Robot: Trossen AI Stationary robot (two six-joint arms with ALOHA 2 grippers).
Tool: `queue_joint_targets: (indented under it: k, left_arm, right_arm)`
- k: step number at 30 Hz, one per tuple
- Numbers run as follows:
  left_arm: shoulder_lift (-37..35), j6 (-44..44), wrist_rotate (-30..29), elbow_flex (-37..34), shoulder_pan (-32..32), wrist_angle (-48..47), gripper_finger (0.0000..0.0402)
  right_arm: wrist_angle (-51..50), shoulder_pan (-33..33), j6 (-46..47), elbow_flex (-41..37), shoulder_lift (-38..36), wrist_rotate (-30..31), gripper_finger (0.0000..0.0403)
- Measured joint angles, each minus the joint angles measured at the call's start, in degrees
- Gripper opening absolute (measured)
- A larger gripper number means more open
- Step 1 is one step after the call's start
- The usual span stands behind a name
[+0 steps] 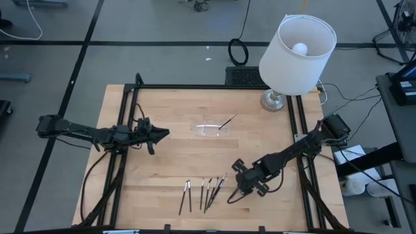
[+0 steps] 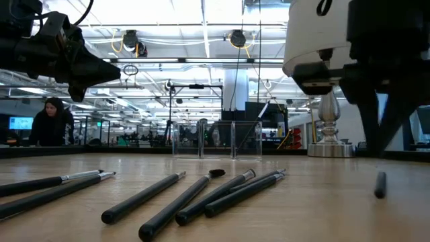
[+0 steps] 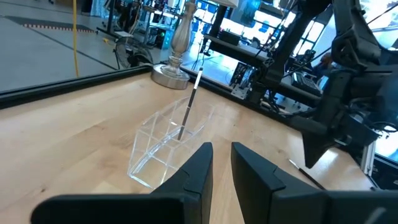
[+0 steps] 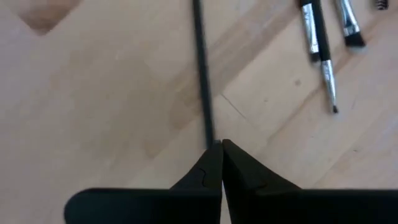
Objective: Put items in baskets/containers
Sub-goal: Put the black liner brush into the transparent organizer
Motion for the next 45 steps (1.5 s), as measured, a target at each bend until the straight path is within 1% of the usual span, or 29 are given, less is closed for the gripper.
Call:
queue_joint_targets:
  k: [4,7,9,11,15,18,20,21,23,25,29,34,37,41,42,45]
  left_arm:
    - [0.0,-0.1,0.0,0.0,0.0,0.0,0.0065]
    - [0.0,-0.2,0.0,0.0,0.0,0.0,0.0065]
    - [0.0,-0.2,0.0,0.0,0.0,0.0,0.0065]
    - [0.0,-0.2,0.0,0.0,0.0,0.0,0.0065]
    - [0.0,-0.2,0.0,0.0,0.0,0.0,0.0065]
    - [0.0,-0.1,0.0,0.0,0.0,0.0,0.0065]
    - [0.0,-0.1,0.0,0.0,0.0,0.1,0.0065]
    - [0.0,-0.1,0.0,0.0,0.0,0.1,0.0065]
    - [0.0,-0.1,0.0,0.0,0.0,0.2,0.0065]
    - [0.0,-0.8,0.0,0.0,0.0,0.5,0.0065]
    - [0.0,-1.3,-0.1,0.0,0.0,0.5,0.0065]
    - [0.0,-1.0,-0.1,0.0,0.0,0.4,0.0065]
    - [0.0,-1.0,-0.2,0.0,0.0,0.4,0.0065]
    - [0.0,-1.0,-0.2,0.0,0.0,0.4,0.0065]
    - [0.0,-1.0,-0.2,0.0,0.0,0.4,0.0065]
    - [0.0,-1.0,-0.2,0.0,0.0,0.4,0.0065]
  right_arm:
    - [-1.4,-0.1,-0.1,0.3,-0.1,0.8,0.0002]
    - [-1.1,-0.1,0.9,0.3,-0.1,3.5,0.0001]
    - [-1.2,-0.1,2.3,0.3,-0.1,3.4,0.0001]
    - [-2.2,0.3,4.6,0.3,-0.4,1.2,0.0001]
    - [-5.7,2.5,8.8,0.3,-1.6,-6.0,0.0001]
    - [-6.0,4.5,10.6,0.4,-2.8,-10.6,0.0]
    - [-5.7,5.5,10.7,0.4,-3.0,-14.7,0.0]
    - [-5.8,5.8,10.7,0.4,-2.8,-15.1,0.0]
    - [-6.0,5.8,10.7,0.4,-1.8,-14.5,0.0]
    - [-5.9,5.1,10.8,-0.6,-0.7,-12.6,0.0]
    - [-5.8,2.2,11.3,-2.7,0.9,-10.1,0.0]
    - [-5.4,-2.2,12.0,-4.9,0.9,-7.7,0.0]
    - [-4.6,-5.1,10.3,-5.0,0.9,-5.9,0.0]
    - [-0.6,-8.2,7.6,-5.0,1.0,0.7,0.0]
    - [0.3,-9.0,6.8,-5.1,1.0,1.5,0.0]
    - [2.4,-10.9,5.1,-5.2,1.1,1.3,0.0]
